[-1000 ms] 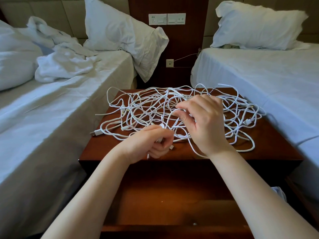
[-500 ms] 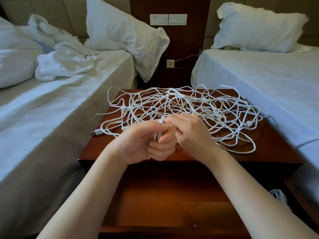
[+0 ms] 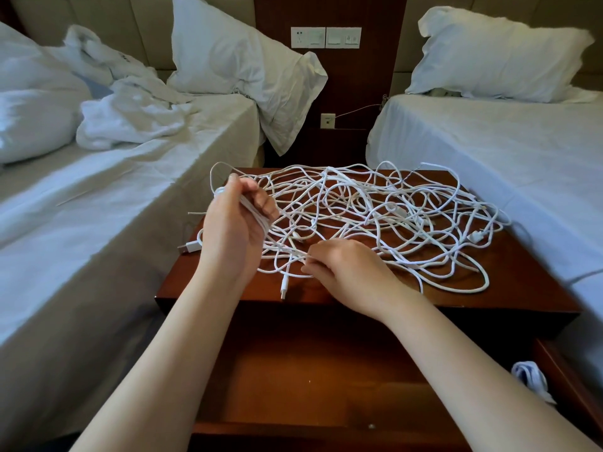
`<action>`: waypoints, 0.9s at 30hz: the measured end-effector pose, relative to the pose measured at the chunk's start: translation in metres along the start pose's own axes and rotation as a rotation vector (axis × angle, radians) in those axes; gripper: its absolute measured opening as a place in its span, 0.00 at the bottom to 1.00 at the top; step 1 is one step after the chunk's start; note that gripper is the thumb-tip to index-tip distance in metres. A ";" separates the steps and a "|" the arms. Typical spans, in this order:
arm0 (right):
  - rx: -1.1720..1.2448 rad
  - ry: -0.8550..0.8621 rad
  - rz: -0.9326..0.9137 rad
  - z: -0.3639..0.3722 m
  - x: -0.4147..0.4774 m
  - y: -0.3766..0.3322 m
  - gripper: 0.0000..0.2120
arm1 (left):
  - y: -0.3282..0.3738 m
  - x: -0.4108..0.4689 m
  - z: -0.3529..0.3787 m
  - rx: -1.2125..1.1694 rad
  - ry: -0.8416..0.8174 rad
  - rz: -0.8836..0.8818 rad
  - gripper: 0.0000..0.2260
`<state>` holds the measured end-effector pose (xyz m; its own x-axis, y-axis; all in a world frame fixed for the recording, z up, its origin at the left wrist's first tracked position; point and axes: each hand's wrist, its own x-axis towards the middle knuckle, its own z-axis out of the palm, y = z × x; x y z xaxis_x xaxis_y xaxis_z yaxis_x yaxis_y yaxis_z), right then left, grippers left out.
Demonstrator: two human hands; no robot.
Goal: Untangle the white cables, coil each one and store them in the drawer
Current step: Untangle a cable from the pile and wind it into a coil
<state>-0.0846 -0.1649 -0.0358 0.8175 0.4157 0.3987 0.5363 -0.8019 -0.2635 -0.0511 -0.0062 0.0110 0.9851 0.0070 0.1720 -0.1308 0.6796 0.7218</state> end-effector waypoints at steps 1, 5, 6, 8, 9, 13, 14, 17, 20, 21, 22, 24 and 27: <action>-0.013 0.045 -0.014 0.002 0.001 0.004 0.08 | 0.001 0.001 -0.002 0.013 0.038 0.051 0.17; -0.045 0.262 -0.054 0.005 0.004 0.012 0.08 | 0.000 0.004 -0.011 0.187 0.180 0.215 0.17; -0.050 0.310 -0.062 0.004 0.004 0.012 0.08 | -0.002 0.004 -0.013 0.292 0.206 0.251 0.17; -0.057 0.378 -0.083 0.002 0.005 0.011 0.09 | -0.008 0.006 -0.017 0.551 0.242 0.332 0.18; -0.054 0.400 -0.089 0.000 0.004 0.010 0.10 | -0.010 0.007 -0.020 0.672 0.254 0.378 0.18; 0.066 0.459 -0.060 -0.002 0.004 0.008 0.10 | -0.016 0.008 -0.028 1.105 0.222 0.603 0.20; 0.105 0.472 -0.049 -0.003 0.004 0.007 0.10 | -0.017 0.007 -0.029 1.190 0.182 0.655 0.19; 0.184 0.527 -0.037 -0.005 0.005 0.006 0.10 | -0.022 0.003 -0.026 1.360 0.051 0.716 0.15; 0.236 0.567 -0.044 -0.008 0.004 0.005 0.09 | -0.026 0.002 -0.024 1.457 -0.056 0.641 0.19; 0.246 0.573 -0.045 -0.008 0.004 0.004 0.09 | -0.028 0.001 -0.023 1.445 -0.079 0.577 0.21; 0.253 0.581 -0.041 -0.009 0.003 0.003 0.09 | -0.028 0.000 -0.020 1.410 -0.101 0.502 0.22; 0.260 0.610 -0.030 -0.009 0.002 0.003 0.10 | -0.029 -0.006 -0.013 1.312 -0.147 0.333 0.24; 0.223 0.671 -0.015 -0.010 0.001 0.005 0.12 | -0.025 -0.012 -0.005 1.125 -0.284 0.039 0.25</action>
<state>-0.0830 -0.1731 -0.0279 0.5422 0.0144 0.8401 0.6353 -0.6614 -0.3987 -0.0593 -0.0197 -0.0122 0.9362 -0.2486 0.2483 -0.3265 -0.3541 0.8764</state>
